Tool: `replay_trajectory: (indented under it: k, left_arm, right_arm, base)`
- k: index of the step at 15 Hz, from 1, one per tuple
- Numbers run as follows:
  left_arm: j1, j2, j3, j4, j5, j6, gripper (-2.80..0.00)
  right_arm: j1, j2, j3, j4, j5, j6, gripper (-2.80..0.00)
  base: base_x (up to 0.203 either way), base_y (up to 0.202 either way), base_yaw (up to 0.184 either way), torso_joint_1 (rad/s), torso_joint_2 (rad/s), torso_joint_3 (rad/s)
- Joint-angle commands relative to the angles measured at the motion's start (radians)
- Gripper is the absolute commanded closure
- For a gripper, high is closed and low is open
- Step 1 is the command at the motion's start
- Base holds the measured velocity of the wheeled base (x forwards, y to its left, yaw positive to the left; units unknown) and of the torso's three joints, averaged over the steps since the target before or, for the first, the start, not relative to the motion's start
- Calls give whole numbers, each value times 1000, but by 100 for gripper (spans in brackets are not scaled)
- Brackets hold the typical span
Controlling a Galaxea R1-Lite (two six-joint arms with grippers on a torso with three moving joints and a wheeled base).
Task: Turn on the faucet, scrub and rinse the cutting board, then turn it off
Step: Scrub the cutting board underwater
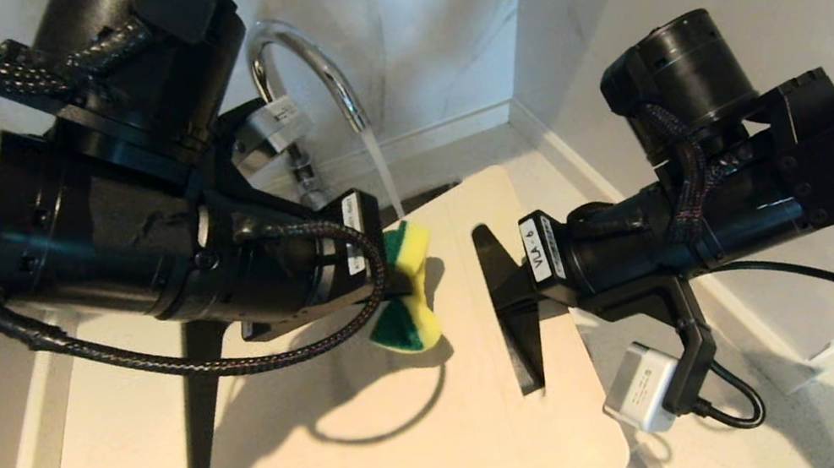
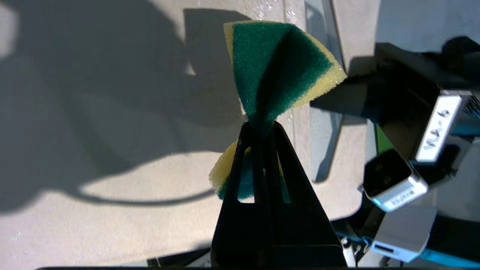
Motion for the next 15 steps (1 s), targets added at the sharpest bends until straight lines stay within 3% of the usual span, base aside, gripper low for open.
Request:
replay_trajectory:
  k: [1, 4, 15]
  left_arm:
    - [9, 25, 24, -2, -14, 4, 0]
    - [17, 14, 99, -11, -69, 16, 0]
    - [50, -98, 528, -318, -77, -23, 0]
  right_arm:
    - [-4, -6, 5, 1, 4, -13, 0]
    - [-25, -18, 2, 1, 7, -12, 0]
    - [-28, -24, -3, 1, 7, -3, 0]
  base:
    - [0, 0, 0, 0, 0, 0]
    - [0, 0, 0, 0, 0, 0]
    - [0, 0, 0, 0, 0, 0]
